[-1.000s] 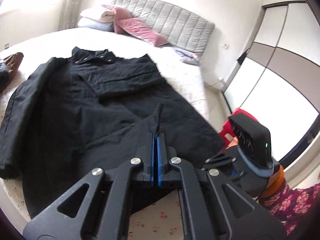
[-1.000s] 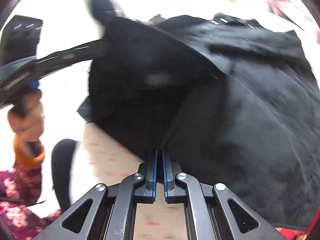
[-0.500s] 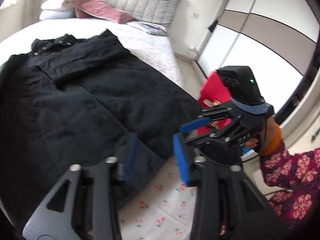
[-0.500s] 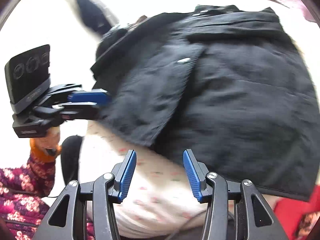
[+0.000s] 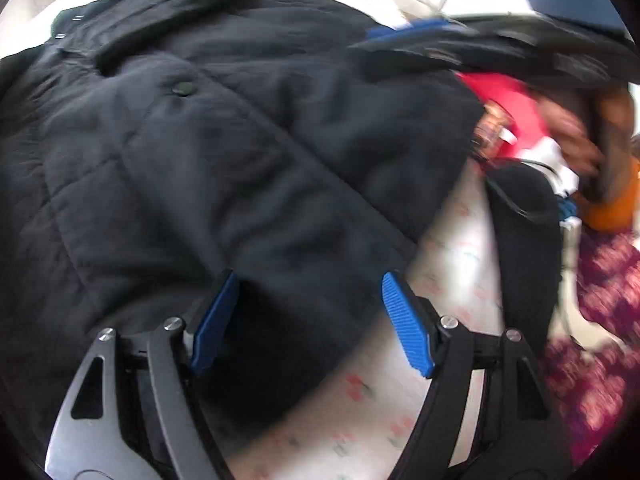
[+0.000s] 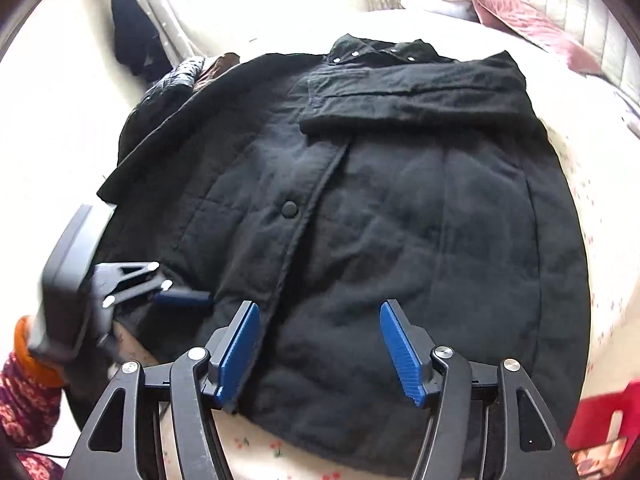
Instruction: Fold large clothes
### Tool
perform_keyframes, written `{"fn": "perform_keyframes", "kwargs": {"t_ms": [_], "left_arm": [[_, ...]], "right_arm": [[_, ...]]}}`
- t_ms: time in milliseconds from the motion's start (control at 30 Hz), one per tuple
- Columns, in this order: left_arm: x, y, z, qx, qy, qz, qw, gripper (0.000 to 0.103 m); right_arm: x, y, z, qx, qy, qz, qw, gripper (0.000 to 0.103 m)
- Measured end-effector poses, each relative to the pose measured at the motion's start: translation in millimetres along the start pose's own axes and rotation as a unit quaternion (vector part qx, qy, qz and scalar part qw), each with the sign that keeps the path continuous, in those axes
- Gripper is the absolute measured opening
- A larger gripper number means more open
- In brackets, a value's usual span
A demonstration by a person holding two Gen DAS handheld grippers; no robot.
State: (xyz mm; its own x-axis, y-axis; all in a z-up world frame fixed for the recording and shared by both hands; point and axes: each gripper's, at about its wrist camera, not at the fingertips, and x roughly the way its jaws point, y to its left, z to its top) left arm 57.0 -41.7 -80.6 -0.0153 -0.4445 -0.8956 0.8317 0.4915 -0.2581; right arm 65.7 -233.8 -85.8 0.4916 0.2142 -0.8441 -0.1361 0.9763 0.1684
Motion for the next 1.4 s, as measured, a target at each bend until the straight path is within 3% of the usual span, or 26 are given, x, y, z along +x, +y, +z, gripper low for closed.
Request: {"fn": "perform_keyframes", "kwargs": {"t_ms": [67, 200, 267, 367, 467, 567, 667, 800, 933, 1033, 1233, 1333, 1367, 1400], "left_arm": [[-16, 3, 4, -0.014, -0.013, -0.005, 0.9998, 0.075], [-55, 26, 21, -0.059, -0.071, 0.072, 0.9931, 0.085], [-74, 45, 32, -0.093, -0.112, 0.121, 0.9819, 0.091], [-81, 77, 47, -0.156, -0.155, 0.160, 0.9623, 0.102], [-70, 104, 49, -0.210, -0.189, 0.182, 0.9418, 0.102], [-53, 130, 32, -0.260, -0.230, 0.176, 0.9211, 0.102], [-43, 142, 28, -0.274, -0.212, 0.198, 0.9167, 0.102], [-53, 143, 22, -0.251, -0.218, 0.273, 0.9029, 0.102], [-60, 151, 18, -0.252, -0.228, 0.269, 0.9013, 0.102], [-56, 156, 20, -0.247, -0.223, 0.270, 0.9034, 0.102], [-51, 156, 22, -0.236, -0.212, 0.276, 0.9074, 0.102], [-52, 157, 20, -0.236, -0.214, 0.272, 0.9081, 0.102], [-52, 156, 20, -0.236, -0.214, 0.271, 0.9081, 0.102], [-52, 157, 20, -0.237, -0.215, 0.270, 0.9082, 0.102]], "right_arm": [[8, 0, 11, -0.007, -0.001, -0.012, 1.000, 0.066], [17, -2, 34, -0.009, -0.008, -0.026, 1.000, 0.067], [20, -3, 47, -0.012, -0.014, -0.034, 0.999, 0.068], [22, -7, 64, -0.023, -0.024, -0.059, 0.998, 0.071], [28, -15, 78, -0.026, -0.031, -0.074, 0.996, 0.074], [42, -25, 91, -0.018, -0.023, -0.074, 0.997, 0.074], [65, -27, 109, -0.023, -0.011, -0.082, 0.996, 0.074], [103, -8, 137, -0.049, -0.011, -0.088, 0.995, 0.074], [146, 18, 155, -0.088, 0.011, -0.073, 0.993, 0.074], [173, 31, 165, -0.115, 0.018, -0.105, 0.988, 0.074], [193, 16, 174, -0.085, 0.005, -0.133, 0.988, 0.070], [187, -1, 176, -0.046, -0.008, -0.124, 0.991, 0.044], [184, -6, 178, -0.040, -0.009, -0.123, 0.992, 0.024], [180, -11, 178, -0.034, -0.011, -0.120, 0.992, 0.012]]}}
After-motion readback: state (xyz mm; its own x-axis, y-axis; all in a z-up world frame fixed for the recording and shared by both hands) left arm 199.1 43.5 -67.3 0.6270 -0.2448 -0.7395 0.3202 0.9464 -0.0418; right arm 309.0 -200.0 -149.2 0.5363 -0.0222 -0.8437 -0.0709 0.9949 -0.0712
